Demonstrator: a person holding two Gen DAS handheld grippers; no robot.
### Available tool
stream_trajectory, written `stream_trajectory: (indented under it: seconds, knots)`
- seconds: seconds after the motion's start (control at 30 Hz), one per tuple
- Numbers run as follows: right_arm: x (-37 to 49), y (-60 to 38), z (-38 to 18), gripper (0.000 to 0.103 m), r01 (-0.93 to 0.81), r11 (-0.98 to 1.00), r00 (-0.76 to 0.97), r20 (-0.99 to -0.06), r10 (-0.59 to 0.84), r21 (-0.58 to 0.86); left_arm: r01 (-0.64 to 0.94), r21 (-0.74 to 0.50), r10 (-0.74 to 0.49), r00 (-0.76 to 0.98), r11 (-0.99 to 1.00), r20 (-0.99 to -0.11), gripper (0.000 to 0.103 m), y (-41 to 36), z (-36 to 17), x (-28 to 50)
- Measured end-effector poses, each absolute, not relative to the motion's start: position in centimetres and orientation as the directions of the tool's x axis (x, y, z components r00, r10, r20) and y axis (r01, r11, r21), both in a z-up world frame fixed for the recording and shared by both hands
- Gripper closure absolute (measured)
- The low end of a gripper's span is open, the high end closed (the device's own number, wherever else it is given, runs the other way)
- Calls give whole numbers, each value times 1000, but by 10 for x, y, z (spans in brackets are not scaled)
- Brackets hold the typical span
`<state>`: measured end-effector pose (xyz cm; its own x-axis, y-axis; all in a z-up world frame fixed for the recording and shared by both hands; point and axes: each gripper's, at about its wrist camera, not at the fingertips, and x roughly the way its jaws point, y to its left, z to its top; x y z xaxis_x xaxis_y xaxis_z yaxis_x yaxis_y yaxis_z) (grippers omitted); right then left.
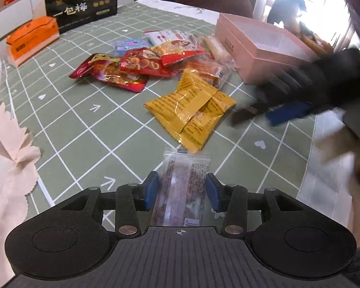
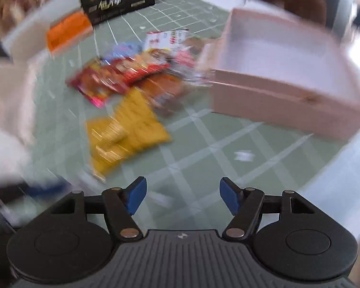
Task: Organize snacks
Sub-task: 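Grasp the yellow snack bag with the right tool while the left tool holds the jerky strip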
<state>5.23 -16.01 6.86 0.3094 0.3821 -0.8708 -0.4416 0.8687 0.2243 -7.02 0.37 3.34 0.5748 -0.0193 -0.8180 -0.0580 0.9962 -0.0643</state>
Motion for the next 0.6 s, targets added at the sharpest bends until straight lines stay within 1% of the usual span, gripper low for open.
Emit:
stream_trajectory:
  seconds: [0.07,0.13,0.17,0.2,0.23,0.27,0.33,0.4,0.43,0.5,0.53,0.6]
  knots:
    - [65,-140,64,35,-356,877,248,-872,421,322,-57,-54,-12,569,997,-822,55,2,34,-72]
    - [76,-119,59,35,-277,889,216,-878,428,365,-58,-45,-5,568,997,-823,55,1,34,-73]
    - [80,-107,58,30,-251,897,216,-882,419,364,-60,-45,-3,570,997,-822,54,1,34,-74]
    - [83,-95,59,29,-236,912,239,-890,389,336,-64,-50,-4,574,997,-819,54,2,34,-75]
    - [87,-83,58,24,-232,925,259,-898,357,300,-67,-57,-8,578,996,-816,55,2,34,-76]
    - [91,-72,56,17,-239,933,269,-905,330,269,-70,-68,-14,582,995,-813,55,4,34,-77]
    - [91,-55,51,15,-285,936,294,-911,290,206,-69,-88,-31,585,994,-811,55,7,34,-78]
    - [89,-46,48,15,-361,922,316,-912,262,139,-65,-97,-41,583,993,-811,55,9,35,-78]
    - [88,-47,49,17,-394,910,313,-911,267,131,-61,-95,-42,582,994,-812,55,9,35,-78]
    - [84,-63,51,21,-432,890,293,-911,290,144,-53,-84,-37,580,995,-814,55,8,35,-77]
    - [82,-77,52,22,-446,883,286,-912,295,146,-49,-73,-31,578,996,-815,55,6,35,-77]
    - [74,-103,51,22,-480,866,285,-908,307,142,-39,-55,-22,576,998,-817,51,1,35,-76]
